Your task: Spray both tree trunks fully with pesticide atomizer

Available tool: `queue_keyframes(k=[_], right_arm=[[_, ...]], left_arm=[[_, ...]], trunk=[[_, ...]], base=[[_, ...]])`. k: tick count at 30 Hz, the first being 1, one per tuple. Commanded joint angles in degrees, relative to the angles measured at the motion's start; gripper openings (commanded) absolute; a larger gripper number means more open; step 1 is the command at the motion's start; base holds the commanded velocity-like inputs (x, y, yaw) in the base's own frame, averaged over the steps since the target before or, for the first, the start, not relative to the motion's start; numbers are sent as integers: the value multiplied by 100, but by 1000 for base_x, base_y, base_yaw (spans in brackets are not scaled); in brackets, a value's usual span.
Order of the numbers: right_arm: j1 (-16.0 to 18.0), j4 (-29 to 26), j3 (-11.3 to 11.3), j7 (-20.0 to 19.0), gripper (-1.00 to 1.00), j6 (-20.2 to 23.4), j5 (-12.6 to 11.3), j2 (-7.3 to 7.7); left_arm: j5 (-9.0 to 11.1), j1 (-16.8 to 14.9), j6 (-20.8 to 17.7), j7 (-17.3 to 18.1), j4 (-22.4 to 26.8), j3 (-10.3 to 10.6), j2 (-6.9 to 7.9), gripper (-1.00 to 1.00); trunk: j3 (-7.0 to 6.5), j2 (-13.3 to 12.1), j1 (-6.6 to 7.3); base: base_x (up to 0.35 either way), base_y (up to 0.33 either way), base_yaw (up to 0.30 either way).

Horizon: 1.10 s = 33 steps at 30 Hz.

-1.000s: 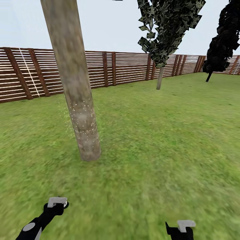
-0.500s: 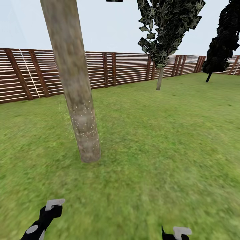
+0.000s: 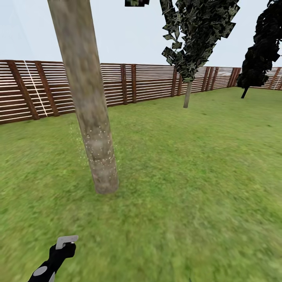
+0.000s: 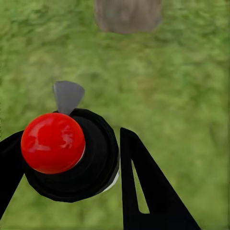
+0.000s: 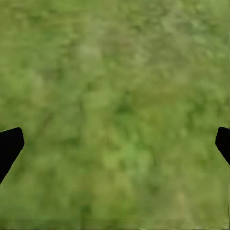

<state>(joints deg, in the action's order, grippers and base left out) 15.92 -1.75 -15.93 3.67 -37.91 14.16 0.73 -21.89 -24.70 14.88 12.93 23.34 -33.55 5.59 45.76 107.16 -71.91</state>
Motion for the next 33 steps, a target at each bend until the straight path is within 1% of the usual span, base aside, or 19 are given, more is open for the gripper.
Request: queue_keyframes(k=[1,2,7,10,33], right_arm=[[-54,-2,2,3,100,1,0,-10],[-80,-2,2,6,100,2,-1,-15],[-107,1,2,26,100,5,-11,-5],[-111,7,2,19,100,11,-10,-28],[-113,8,2,19,100,12,-10,-29]], left_arm=[[1,0,1,-1,-3,1,-3,-100],[1,0,4,-1,-4,3,-4,-100],[1,0,35,50,3,6,-6,-100],[1,0,25,52,4,6,-6,-100],[1,0,72,79,49,6,-6,-100]], trunk=[[-19,-42,23],[-37,-82,45],[-37,-82,45],[-37,-82,45],[-37,-82,45]], base=[[0,0,0],[0,0,0],[0,0,0],[0,0,0],[0,0,0]])
